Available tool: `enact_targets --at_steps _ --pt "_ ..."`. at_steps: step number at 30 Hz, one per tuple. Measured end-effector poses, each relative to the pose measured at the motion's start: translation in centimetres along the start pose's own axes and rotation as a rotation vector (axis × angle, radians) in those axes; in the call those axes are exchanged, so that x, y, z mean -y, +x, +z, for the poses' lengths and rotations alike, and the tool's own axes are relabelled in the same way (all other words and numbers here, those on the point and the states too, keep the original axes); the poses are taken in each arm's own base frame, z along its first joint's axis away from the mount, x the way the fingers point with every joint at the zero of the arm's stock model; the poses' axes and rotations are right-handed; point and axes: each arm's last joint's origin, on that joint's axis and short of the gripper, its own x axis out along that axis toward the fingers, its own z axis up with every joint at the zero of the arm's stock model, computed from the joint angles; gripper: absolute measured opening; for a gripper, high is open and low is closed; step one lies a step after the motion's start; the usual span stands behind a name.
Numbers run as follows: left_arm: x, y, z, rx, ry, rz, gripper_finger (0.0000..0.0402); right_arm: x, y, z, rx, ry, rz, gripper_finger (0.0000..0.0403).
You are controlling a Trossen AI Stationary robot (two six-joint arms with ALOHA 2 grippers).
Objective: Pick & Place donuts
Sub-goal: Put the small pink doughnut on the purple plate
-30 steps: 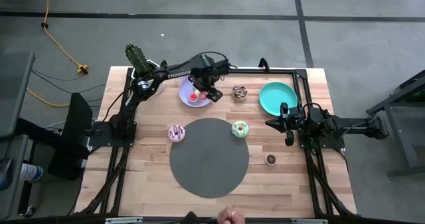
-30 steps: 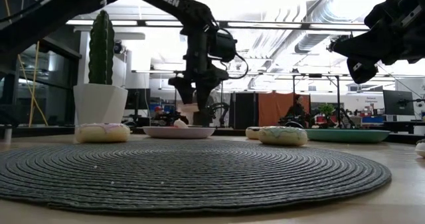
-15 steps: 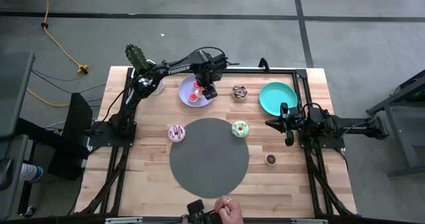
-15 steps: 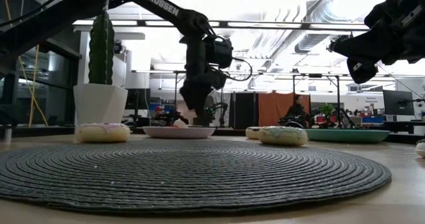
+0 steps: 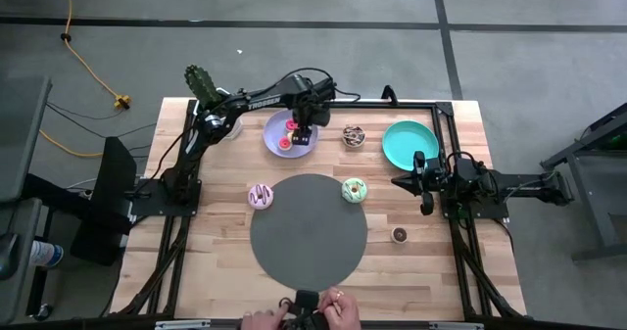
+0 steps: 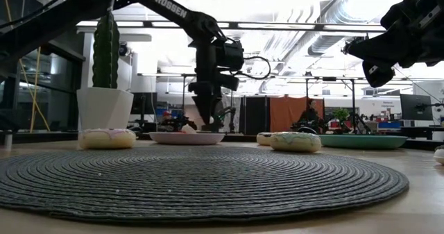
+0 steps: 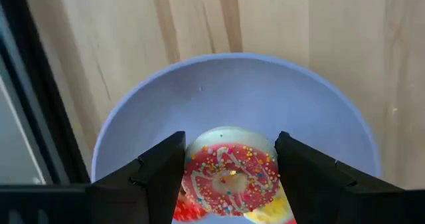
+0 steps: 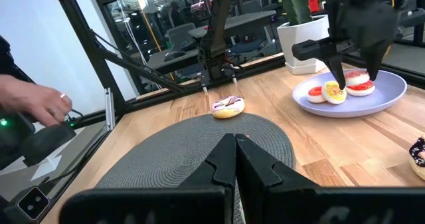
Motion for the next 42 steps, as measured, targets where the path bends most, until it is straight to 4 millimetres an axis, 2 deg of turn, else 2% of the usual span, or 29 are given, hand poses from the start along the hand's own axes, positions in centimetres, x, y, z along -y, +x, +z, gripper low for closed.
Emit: enact_targets --at_steps 8,20,32,42 --pt "0.1 1.4 -0.2 -0.013 0.167 0.014 0.022 0.0 0.0 0.0 0.0 0.0 0.0 0.0" --pt "0.0 1.5 -0.4 -0.093 0.321 0.077 0.022 0.0 0.0 0.0 0.0 0.0 0.0 0.0" --pt "0.3 1.6 0.2 -0.008 0.299 0.043 0.022 0.0 0.0 0.0 0.0 0.0 0.0 0.0" --pt "0.4 1.5 0.9 0.047 0.038 0.062 0.0235 0.0 0.0 0.0 0.0 0.0 0.0 0.0"
